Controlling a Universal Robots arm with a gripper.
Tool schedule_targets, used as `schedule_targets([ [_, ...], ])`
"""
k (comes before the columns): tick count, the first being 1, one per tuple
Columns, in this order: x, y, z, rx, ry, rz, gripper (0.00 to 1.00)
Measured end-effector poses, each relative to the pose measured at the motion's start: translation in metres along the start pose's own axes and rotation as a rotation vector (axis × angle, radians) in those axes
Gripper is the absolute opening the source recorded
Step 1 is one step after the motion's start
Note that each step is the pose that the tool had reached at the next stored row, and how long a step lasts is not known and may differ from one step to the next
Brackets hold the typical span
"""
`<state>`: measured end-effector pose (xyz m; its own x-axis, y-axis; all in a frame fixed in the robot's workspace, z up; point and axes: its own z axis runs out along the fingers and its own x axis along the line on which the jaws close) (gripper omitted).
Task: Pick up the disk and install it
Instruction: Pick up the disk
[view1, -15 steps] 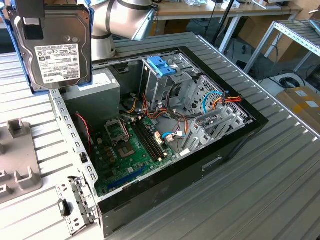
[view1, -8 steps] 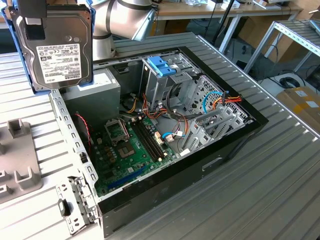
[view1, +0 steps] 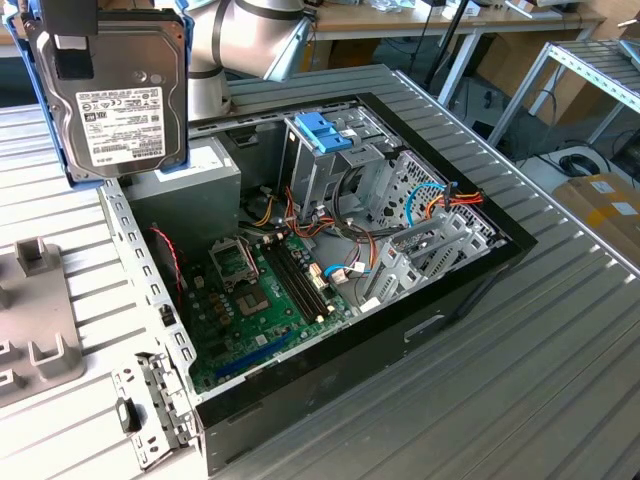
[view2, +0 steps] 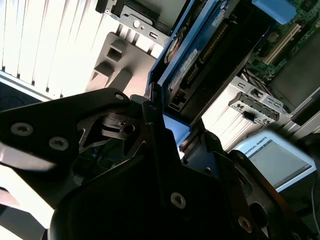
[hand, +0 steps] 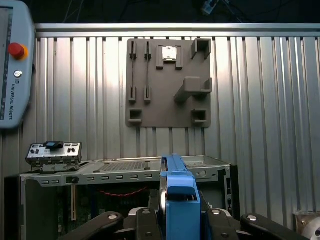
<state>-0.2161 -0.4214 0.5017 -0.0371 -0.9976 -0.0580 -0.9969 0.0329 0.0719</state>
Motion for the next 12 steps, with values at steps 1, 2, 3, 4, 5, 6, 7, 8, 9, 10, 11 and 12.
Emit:
schedule_targets([
  [1,0.0,-0.0003,0.0,0.0,0.0,0.0,0.37],
  [2,0.0,-0.0004,0.0,0.0,0.0,0.0,0.37],
  [3,0.0,-0.0007,0.0,0.0,0.0,0.0,0.37],
  [4,0.0,-0.0008,-0.0001,0.0,0.0,0.0,0.37],
  [5,0.0,-0.001,-0.0001,0.0,0.0,0.0,0.37],
  [6,0.0,-0.0013,-0.0001,0.0,0.0,0.0,0.37],
  [7,-0.0001,-0.0017,-0.0001,0.0,0.0,0.0,0.37],
  [8,-0.0001,-0.0022,-0.0001,0.0,0.0,0.0,0.37],
  [9,-0.0001,-0.0026,-0.0002,0.0,0.0,0.0,0.37],
  [10,-0.0001,-0.0033,-0.0002,0.0,-0.0001,0.0,0.37],
  [11,-0.0001,-0.0037,-0.0002,0.0,0.0,0.0,0.37],
  [12,-0.0001,-0.0041,-0.0002,0.0001,-0.0001,0.0,0.37],
])
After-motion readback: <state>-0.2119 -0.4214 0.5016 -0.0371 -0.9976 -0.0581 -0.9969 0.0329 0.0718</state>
